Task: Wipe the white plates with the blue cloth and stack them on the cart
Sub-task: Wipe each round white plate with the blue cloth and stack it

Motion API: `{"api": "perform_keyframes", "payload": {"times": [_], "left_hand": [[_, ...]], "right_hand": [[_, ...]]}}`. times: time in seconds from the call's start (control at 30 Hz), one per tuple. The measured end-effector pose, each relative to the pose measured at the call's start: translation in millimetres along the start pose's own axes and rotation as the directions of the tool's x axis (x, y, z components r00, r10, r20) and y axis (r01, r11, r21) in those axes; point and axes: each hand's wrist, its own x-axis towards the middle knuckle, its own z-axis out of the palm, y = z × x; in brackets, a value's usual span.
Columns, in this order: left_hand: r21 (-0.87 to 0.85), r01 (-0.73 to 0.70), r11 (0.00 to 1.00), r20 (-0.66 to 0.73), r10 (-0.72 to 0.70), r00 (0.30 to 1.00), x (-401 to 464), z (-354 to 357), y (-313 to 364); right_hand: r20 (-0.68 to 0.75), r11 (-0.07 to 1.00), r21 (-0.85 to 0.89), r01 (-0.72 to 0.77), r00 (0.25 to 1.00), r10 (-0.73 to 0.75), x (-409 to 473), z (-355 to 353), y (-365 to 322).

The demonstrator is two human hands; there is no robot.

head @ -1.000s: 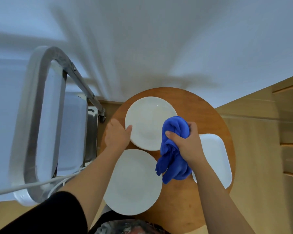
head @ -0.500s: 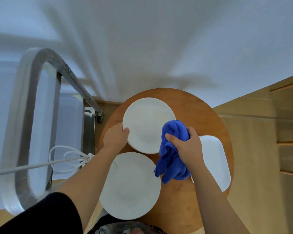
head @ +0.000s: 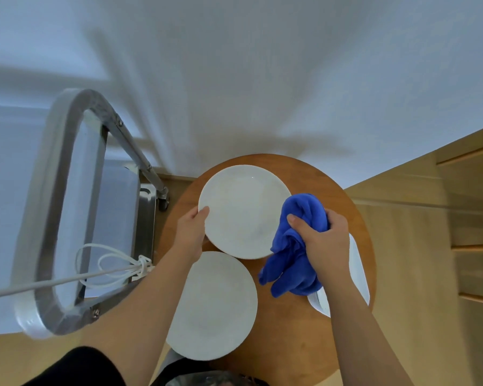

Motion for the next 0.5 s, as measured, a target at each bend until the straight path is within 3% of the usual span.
{"api": "perform_keyframes", "payload": {"times": [0.23, 0.37, 0.5], "left_hand": [[-0.281, -0.038, 0.959, 0.127, 0.076, 0.989, -64.7, 18.2, 18.3], [-0.406, -0.07, 0.911, 0.213, 0.169, 0.962, -114.7, 25.3, 30.2], [-0.516, -0.138, 0.845, 0.221, 0.287, 0.932, -162.9, 36.0, 35.0]], "right_hand": [[-0.008, 0.999, 0.05, 0.02, 1.0, -0.019, -20.9, -50.0, -28.2], [0.068, 0.992, -0.07, 0.1, 0.993, -0.096, -36.9, -72.1, -53.1], [-0.034, 0.972, -0.21, 0.102, 0.993, -0.111, -41.3, -81.6, -75.1]]}}
